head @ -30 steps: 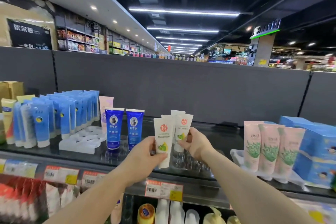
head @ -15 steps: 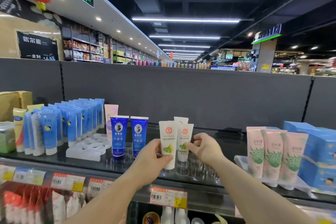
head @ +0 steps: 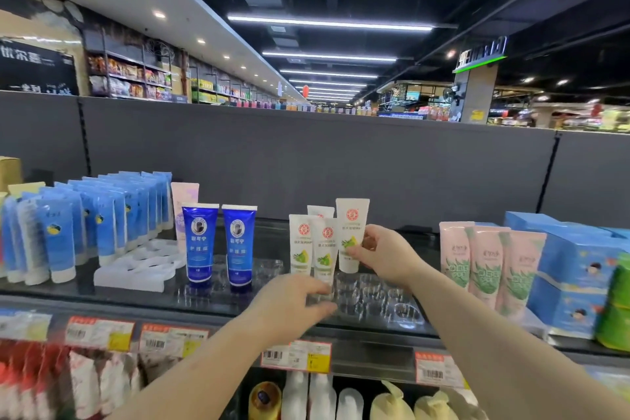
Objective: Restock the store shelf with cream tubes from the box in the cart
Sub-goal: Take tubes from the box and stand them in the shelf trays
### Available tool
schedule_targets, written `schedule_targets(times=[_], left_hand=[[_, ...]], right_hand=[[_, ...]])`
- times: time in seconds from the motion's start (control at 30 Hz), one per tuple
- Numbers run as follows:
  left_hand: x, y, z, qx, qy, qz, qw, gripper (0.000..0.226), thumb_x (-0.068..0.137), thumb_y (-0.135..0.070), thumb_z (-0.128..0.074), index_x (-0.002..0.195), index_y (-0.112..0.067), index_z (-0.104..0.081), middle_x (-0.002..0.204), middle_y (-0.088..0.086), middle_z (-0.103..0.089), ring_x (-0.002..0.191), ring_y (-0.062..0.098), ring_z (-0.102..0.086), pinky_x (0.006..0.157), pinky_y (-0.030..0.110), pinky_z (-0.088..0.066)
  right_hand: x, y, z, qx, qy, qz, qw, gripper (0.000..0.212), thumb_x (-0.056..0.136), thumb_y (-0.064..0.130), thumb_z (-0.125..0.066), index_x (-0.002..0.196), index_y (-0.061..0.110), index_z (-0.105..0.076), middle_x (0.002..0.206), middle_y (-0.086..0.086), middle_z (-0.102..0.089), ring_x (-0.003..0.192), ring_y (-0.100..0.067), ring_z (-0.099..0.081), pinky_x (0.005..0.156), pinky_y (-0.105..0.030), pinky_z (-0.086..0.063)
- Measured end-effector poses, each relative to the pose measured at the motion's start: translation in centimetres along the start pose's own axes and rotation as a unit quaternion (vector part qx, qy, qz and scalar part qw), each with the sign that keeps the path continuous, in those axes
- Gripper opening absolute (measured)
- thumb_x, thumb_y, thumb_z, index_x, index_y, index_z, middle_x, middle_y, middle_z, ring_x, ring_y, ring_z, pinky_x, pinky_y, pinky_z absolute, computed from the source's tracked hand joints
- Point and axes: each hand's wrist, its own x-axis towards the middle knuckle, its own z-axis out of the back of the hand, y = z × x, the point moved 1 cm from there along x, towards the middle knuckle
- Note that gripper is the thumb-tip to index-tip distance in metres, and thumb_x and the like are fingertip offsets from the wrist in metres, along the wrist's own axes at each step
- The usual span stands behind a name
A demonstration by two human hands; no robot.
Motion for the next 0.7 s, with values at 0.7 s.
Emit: schedule_targets(times=[0.7], left_hand=[[-0.6,0.8,-0.8,0.037,0.01,-0.016,0.999,0.036,0.094,-0.043,-0.056,0.125,-0.028,-0.063,0.14,-0.016,-0.053,0.124,0.006,-0.051,0.105,0.029,-0.039]], right_hand=[[0.3,-2.7,-2.6,0.007,-0.007,-0.014,1.0,0.031,0.093,0.026,-0.063,0.123,0.026,-0.055,0.122,0.012,-0.065,0.109,-0.008,-0.061,0.092,-0.031,-0.05]])
